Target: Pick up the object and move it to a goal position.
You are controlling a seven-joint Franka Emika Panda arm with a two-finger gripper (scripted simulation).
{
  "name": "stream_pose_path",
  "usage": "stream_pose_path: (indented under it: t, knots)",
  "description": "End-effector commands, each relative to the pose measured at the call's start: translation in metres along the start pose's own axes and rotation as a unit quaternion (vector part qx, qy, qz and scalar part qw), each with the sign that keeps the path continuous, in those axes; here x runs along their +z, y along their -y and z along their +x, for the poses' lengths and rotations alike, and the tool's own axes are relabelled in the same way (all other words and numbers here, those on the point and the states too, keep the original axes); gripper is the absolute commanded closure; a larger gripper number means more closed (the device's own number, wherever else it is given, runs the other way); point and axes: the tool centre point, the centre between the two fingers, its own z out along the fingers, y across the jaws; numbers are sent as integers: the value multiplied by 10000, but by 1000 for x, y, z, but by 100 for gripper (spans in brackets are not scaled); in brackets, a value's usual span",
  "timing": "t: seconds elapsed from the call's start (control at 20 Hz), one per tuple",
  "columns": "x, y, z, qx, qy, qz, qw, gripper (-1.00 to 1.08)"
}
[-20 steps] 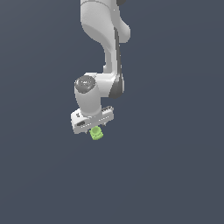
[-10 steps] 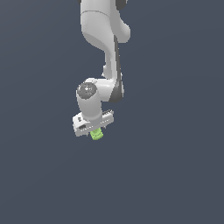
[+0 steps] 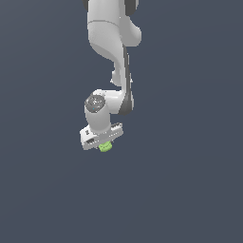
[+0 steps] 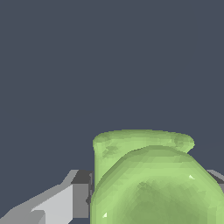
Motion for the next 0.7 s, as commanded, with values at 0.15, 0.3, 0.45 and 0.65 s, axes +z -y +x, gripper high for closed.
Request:
stream_pose_path:
  t: [0.15, 0.3, 0.45, 0.65]
  knots:
    - [1, 0, 0, -4, -1, 1, 10000, 108]
    - [1, 0, 0, -4, -1, 1, 10000, 108]
    - [-1, -1, 0, 0, -1, -2, 10000, 108]
    - [-8, -3, -5, 0, -1, -2, 10000, 108]
